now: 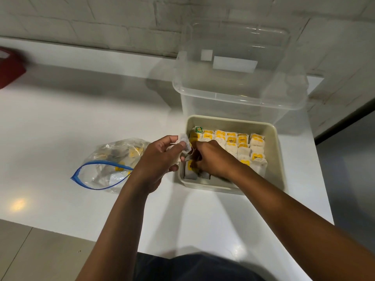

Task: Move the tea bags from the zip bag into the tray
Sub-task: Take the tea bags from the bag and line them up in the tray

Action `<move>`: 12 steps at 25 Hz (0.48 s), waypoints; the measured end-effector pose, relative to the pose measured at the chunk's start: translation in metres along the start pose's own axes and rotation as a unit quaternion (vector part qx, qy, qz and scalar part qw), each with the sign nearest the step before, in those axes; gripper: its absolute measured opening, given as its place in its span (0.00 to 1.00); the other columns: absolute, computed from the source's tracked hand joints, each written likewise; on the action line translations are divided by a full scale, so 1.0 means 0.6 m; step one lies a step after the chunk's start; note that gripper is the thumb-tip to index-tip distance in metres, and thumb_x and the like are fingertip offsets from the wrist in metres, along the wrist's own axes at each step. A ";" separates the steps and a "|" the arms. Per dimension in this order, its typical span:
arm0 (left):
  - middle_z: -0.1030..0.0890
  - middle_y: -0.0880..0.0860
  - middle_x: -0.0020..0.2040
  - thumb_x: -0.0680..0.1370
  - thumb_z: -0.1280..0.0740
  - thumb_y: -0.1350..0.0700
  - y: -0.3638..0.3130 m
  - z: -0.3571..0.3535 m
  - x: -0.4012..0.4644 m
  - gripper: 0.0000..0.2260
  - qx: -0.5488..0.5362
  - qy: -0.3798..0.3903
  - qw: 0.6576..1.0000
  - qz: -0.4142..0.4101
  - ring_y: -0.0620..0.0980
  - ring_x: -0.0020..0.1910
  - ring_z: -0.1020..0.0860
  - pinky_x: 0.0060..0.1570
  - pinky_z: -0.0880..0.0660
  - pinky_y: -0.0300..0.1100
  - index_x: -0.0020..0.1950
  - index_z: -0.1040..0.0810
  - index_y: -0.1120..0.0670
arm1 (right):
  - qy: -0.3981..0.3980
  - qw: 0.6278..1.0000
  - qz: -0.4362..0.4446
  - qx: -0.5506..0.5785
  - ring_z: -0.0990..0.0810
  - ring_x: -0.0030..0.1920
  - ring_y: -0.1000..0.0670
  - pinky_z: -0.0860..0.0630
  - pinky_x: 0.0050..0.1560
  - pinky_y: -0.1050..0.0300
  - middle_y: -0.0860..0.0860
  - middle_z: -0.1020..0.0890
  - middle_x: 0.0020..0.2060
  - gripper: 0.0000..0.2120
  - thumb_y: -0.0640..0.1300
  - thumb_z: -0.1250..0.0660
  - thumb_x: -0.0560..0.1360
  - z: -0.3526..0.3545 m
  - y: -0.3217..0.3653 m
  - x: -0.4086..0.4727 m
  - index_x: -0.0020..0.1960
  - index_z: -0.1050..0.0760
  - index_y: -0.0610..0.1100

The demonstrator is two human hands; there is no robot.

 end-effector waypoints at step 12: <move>0.18 0.54 0.42 0.76 0.27 0.53 0.005 -0.035 0.006 0.10 -0.003 0.024 1.000 0.015 0.46 0.32 0.27 0.28 0.32 0.38 0.55 0.20 0.55 | -0.104 0.949 0.055 0.292 0.20 0.45 0.55 0.23 0.44 0.57 0.61 0.21 0.57 0.25 0.32 0.36 0.75 0.123 0.014 -0.090 0.65 0.24 0.55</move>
Point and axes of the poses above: each hand's wrist, its own x-axis towards the middle knuckle, its own z-axis out of the back of the hand, y = z × x, the point moved 8 cm from there along x, towards the middle knuckle
